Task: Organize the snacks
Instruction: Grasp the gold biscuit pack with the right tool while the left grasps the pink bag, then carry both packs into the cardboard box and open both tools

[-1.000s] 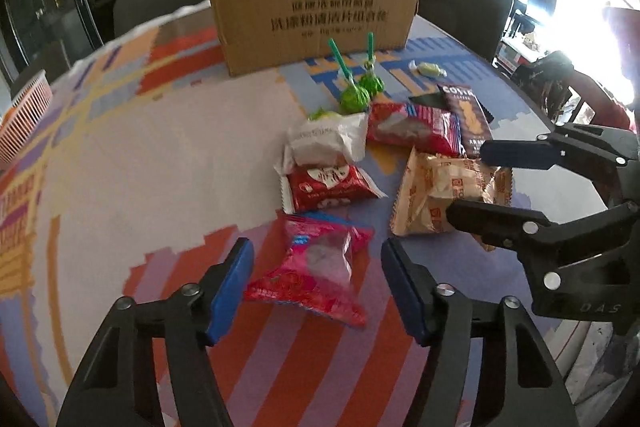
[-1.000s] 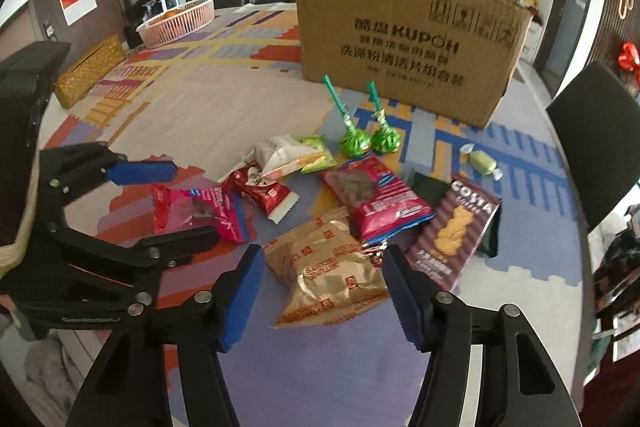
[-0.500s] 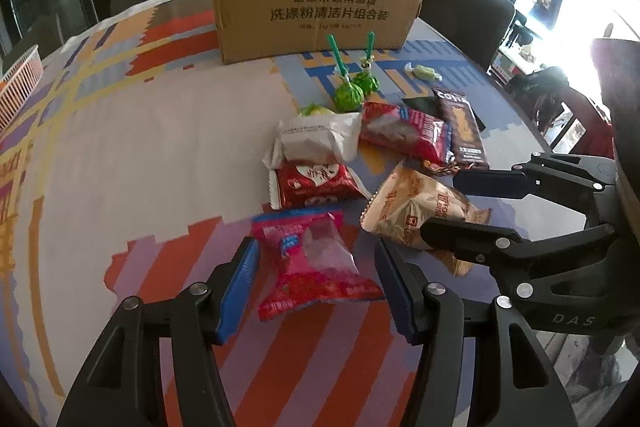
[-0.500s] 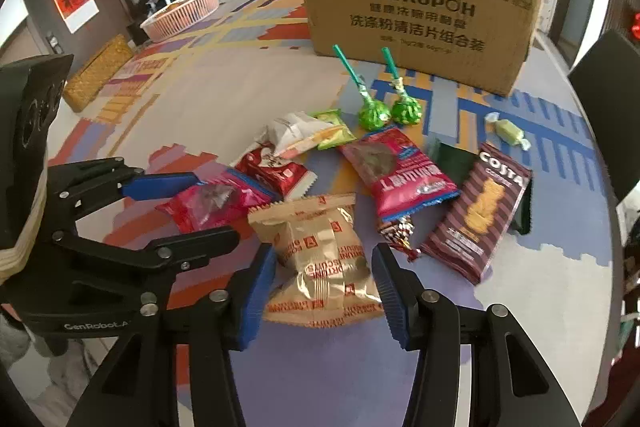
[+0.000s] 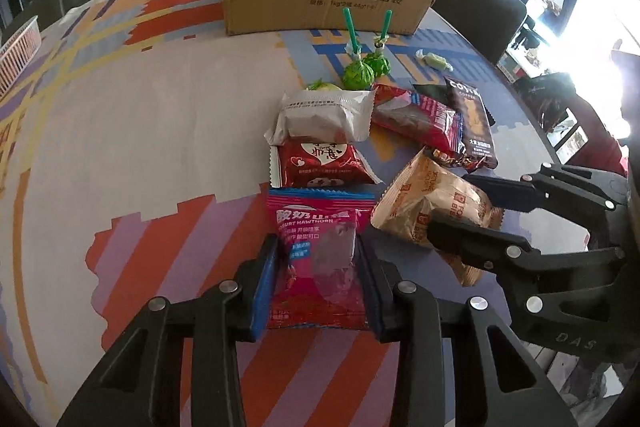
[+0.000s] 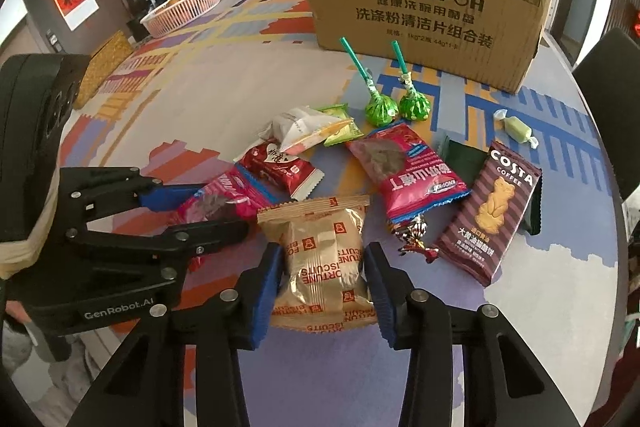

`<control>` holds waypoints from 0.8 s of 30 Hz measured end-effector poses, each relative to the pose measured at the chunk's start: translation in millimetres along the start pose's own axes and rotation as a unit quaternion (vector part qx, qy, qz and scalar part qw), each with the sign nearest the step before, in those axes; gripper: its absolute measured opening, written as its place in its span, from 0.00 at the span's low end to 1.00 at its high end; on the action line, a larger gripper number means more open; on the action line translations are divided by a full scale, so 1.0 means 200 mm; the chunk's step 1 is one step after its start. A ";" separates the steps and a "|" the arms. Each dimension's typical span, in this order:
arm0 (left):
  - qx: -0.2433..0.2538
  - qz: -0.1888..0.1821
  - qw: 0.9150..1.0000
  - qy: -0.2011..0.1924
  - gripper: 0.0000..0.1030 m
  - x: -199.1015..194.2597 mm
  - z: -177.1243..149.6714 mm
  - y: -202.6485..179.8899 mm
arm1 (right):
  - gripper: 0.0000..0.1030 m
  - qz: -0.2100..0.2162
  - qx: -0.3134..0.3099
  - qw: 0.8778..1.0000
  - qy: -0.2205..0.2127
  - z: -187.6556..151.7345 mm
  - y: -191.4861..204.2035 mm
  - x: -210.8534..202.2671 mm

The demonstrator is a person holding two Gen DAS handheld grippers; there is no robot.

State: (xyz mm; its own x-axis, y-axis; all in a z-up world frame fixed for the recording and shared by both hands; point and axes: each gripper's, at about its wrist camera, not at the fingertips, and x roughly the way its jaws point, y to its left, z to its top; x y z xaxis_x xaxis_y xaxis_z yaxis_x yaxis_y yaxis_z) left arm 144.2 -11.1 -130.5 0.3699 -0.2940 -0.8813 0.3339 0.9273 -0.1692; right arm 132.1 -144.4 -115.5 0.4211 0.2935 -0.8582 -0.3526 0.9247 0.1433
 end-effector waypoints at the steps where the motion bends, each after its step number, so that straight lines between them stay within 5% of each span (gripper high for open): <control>1: -0.003 -0.001 1.000 0.001 0.36 0.00 0.00 0.00 | 0.39 0.001 0.001 1.000 0.000 -0.01 0.00 0.00; 13: -0.033 0.011 0.998 -0.060 0.36 -0.21 0.03 -0.05 | 0.38 -0.006 0.020 0.999 -0.044 -0.03 0.00 -0.15; 24: -0.019 0.027 0.988 -0.148 0.36 -0.43 0.27 -0.11 | 0.38 -0.037 0.038 0.990 -0.134 0.13 -0.08 -0.38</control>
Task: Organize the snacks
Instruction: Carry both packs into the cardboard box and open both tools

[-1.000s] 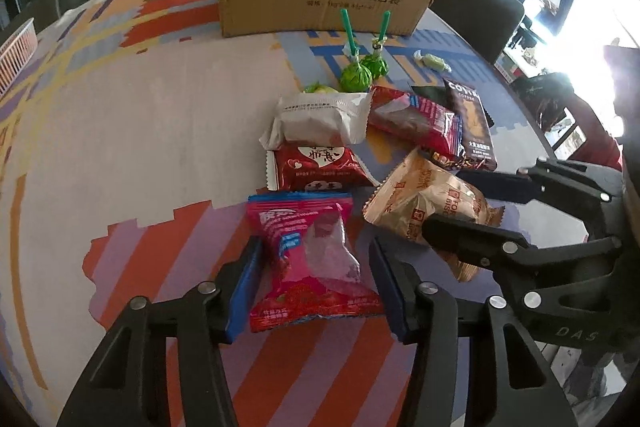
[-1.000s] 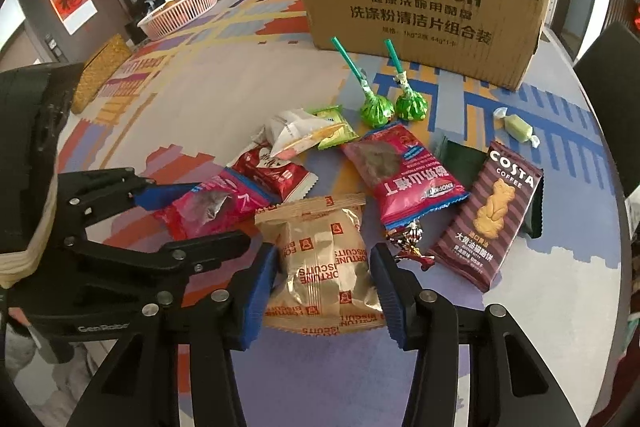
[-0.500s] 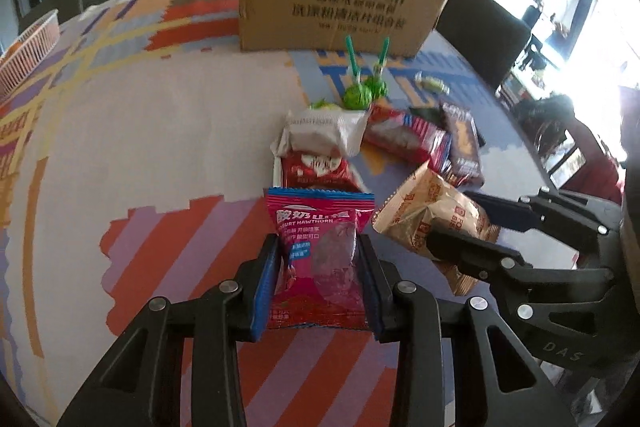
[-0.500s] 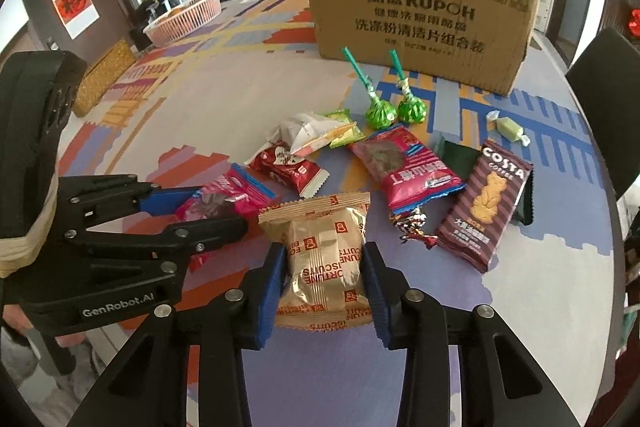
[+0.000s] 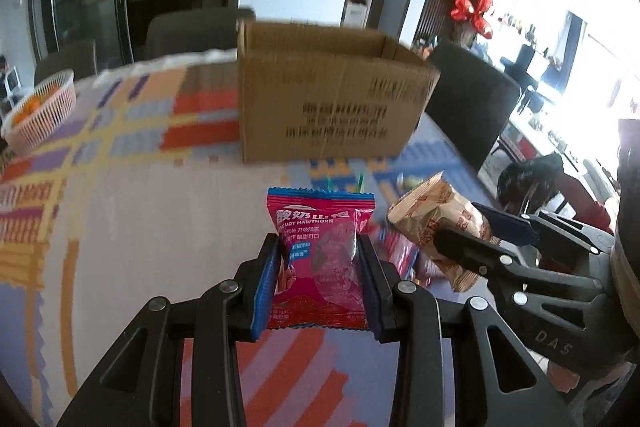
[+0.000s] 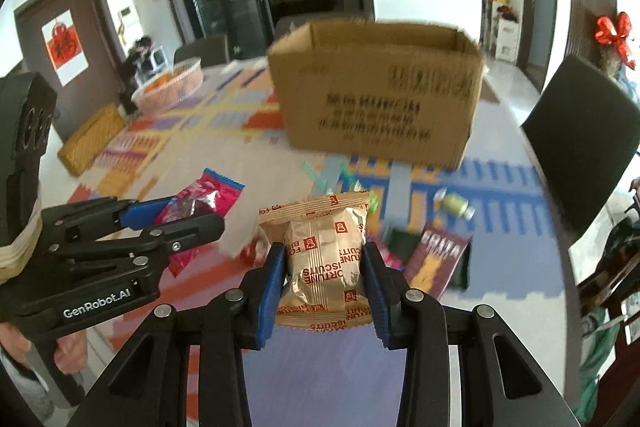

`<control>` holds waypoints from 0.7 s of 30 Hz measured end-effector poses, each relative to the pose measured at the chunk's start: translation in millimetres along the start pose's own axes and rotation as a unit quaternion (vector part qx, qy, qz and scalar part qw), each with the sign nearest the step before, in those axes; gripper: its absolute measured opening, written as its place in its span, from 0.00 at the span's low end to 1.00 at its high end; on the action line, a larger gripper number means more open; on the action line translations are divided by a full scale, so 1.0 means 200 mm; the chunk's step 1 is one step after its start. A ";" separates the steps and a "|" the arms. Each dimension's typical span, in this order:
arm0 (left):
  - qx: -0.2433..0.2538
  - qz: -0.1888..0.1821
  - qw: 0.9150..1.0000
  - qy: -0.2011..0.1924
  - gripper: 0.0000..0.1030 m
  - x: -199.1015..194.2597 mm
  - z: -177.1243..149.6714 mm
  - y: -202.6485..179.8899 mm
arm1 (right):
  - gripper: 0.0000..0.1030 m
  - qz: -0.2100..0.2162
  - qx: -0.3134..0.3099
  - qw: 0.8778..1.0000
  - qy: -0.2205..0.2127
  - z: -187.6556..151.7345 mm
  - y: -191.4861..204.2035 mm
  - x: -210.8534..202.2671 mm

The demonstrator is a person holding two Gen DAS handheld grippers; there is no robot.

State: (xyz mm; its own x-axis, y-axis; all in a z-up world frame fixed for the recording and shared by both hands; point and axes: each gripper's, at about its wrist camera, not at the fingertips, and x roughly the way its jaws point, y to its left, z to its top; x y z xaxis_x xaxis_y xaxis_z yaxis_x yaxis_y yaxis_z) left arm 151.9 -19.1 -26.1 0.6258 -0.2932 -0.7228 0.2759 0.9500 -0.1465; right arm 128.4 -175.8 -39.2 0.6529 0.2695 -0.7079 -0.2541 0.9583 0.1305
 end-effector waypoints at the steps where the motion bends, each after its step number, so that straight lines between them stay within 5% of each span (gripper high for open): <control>1: 0.004 0.003 1.000 -0.009 0.36 -0.01 0.03 0.00 | 0.38 -0.003 0.001 1.000 -0.008 0.02 -0.01 -0.02; 11: 0.031 0.022 0.996 -0.080 0.36 -0.11 0.36 -0.03 | 0.38 -0.032 0.001 0.995 -0.097 0.33 -0.05 -0.15; 21: 0.041 0.031 0.993 -0.110 0.36 -0.09 0.64 0.01 | 0.38 -0.046 0.013 0.990 -0.133 0.61 -0.14 -0.14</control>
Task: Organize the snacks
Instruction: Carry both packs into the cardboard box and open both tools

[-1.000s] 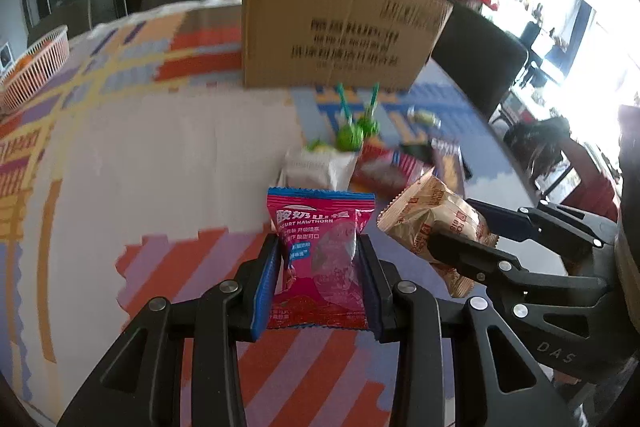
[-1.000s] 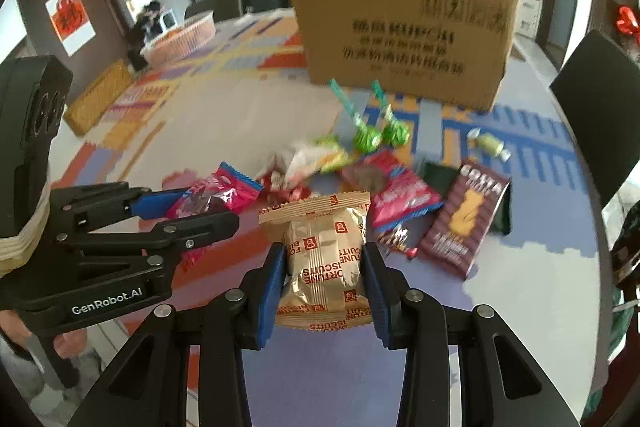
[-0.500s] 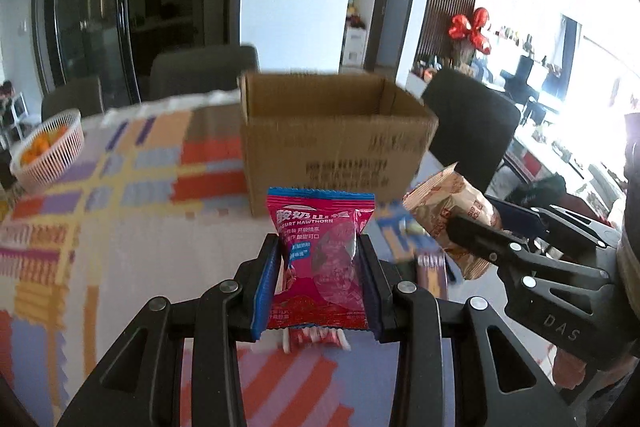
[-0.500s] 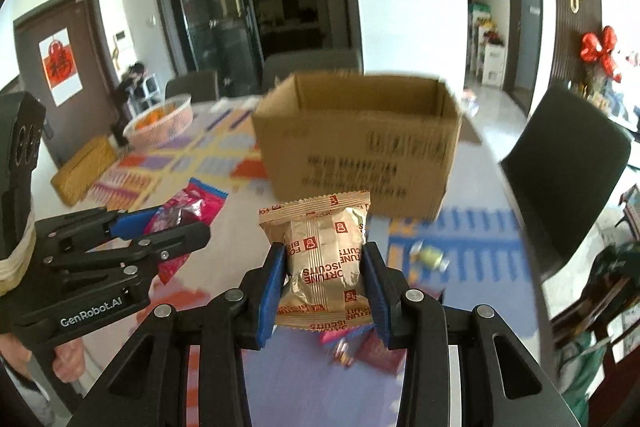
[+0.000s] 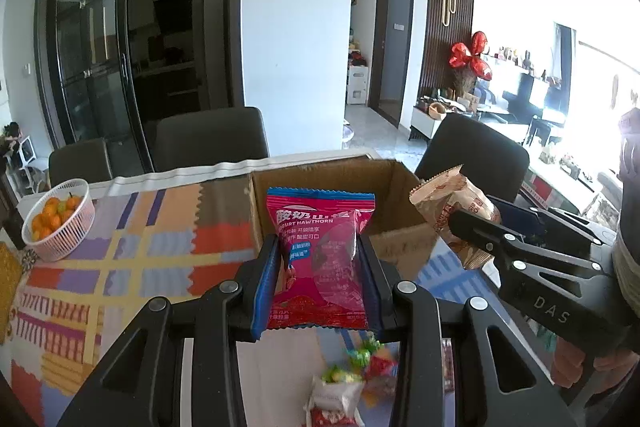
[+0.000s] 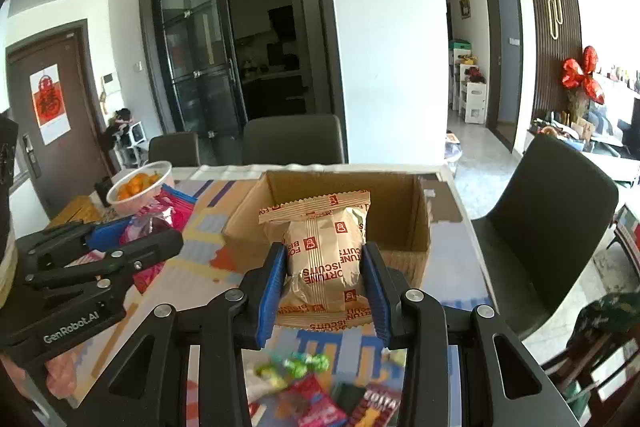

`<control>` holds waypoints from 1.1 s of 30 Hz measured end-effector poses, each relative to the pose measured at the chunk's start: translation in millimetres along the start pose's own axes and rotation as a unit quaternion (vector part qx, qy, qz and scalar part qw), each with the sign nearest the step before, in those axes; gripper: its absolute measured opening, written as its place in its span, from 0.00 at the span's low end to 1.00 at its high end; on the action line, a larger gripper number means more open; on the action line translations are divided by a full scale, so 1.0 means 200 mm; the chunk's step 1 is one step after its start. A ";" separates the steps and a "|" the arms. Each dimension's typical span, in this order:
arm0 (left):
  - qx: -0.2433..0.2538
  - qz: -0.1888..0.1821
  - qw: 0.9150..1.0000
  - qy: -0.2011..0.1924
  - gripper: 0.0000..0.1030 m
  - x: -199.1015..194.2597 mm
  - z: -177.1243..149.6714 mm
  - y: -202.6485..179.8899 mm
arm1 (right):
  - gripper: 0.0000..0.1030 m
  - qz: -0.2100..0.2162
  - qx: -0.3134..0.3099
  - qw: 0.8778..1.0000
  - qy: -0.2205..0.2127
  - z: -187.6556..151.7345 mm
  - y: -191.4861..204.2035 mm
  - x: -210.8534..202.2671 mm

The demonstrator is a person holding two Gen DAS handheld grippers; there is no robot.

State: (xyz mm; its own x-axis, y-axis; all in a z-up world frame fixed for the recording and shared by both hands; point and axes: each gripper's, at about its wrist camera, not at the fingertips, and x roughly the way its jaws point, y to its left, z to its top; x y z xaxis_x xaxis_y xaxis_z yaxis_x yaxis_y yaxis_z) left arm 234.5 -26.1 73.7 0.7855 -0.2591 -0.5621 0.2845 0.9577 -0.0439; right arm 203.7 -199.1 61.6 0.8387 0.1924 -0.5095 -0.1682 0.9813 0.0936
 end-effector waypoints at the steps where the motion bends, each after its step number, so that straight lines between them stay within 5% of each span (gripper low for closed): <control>1: -0.003 -0.003 1.000 0.001 0.36 0.02 0.02 0.01 | 0.38 -0.002 -0.001 1.000 -0.001 0.02 0.00 0.02; 22: -0.031 -0.021 0.996 0.075 0.37 0.54 0.26 0.10 | 0.39 -0.024 0.005 0.998 0.058 0.29 -0.15 0.48; 27: -0.026 0.006 0.997 0.068 0.58 0.53 0.26 0.10 | 0.58 -0.050 0.019 0.997 0.063 0.30 -0.19 0.52; 33: -0.006 0.027 0.999 0.047 0.70 0.38 0.18 0.07 | 0.58 -0.065 0.009 0.996 0.056 0.25 -0.17 0.41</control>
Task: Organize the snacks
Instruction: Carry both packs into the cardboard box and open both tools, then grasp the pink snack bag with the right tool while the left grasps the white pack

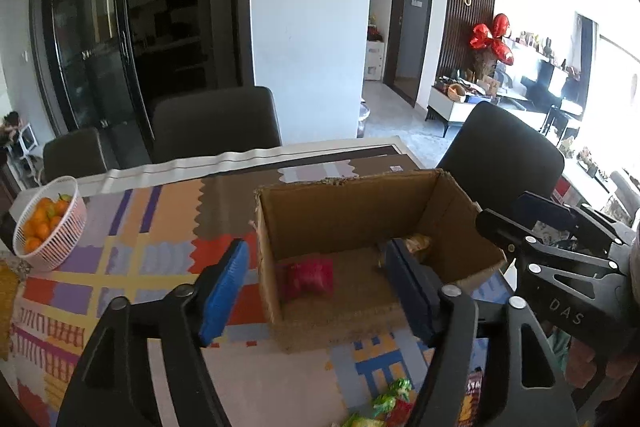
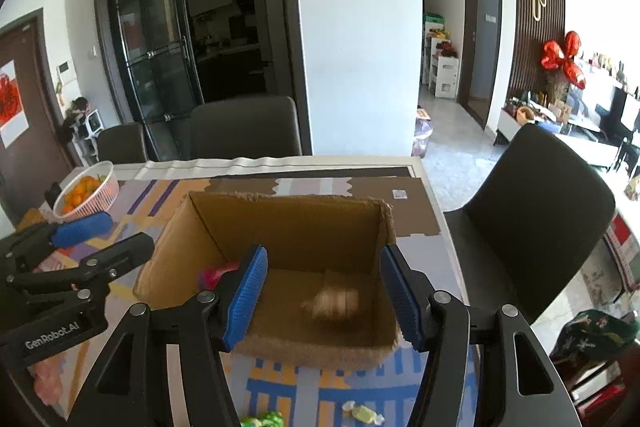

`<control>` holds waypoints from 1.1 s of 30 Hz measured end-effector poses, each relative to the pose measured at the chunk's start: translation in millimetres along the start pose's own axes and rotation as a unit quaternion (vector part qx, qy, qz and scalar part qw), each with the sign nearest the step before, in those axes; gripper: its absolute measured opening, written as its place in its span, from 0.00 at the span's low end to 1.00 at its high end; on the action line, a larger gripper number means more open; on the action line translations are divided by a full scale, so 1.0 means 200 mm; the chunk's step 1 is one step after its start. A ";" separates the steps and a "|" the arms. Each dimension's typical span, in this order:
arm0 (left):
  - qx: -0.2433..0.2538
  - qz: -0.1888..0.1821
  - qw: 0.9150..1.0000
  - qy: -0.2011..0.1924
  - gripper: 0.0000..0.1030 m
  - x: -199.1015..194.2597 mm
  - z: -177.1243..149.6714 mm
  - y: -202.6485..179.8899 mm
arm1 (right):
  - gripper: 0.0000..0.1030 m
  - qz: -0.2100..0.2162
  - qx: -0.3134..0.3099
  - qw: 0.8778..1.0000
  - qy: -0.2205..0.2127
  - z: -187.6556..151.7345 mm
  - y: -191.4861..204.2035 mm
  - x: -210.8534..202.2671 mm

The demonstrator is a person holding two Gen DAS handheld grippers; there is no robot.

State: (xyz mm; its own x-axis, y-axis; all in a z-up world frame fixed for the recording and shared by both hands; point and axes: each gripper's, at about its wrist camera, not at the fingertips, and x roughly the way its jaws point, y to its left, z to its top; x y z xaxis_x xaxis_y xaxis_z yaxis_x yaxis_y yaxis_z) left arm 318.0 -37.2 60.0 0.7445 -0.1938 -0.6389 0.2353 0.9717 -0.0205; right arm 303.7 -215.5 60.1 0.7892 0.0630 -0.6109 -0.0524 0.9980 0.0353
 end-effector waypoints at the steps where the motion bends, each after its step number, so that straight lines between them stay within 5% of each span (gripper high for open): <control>1: 0.002 0.004 1.000 -0.005 0.71 -0.03 -0.02 0.00 | 0.58 -0.002 -0.004 1.000 -0.001 -0.01 0.01 -0.02; 16: 0.029 0.012 0.999 -0.021 0.77 -0.38 -0.29 -0.04 | 0.58 0.024 -0.018 0.999 -0.025 -0.25 0.07 -0.38; 33: 0.050 -0.011 0.998 0.028 0.83 -0.43 -0.67 -0.11 | 0.58 0.052 -0.065 0.996 0.037 -0.61 0.16 -0.43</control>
State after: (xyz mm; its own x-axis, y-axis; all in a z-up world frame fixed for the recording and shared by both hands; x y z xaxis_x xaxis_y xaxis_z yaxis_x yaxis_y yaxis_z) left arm 164.5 -23.3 12.2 0.7034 -0.2035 -0.6811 0.3145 0.9484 0.0415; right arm 159.2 -189.1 17.8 0.7288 0.1600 -0.6658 -0.2128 0.9771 0.0018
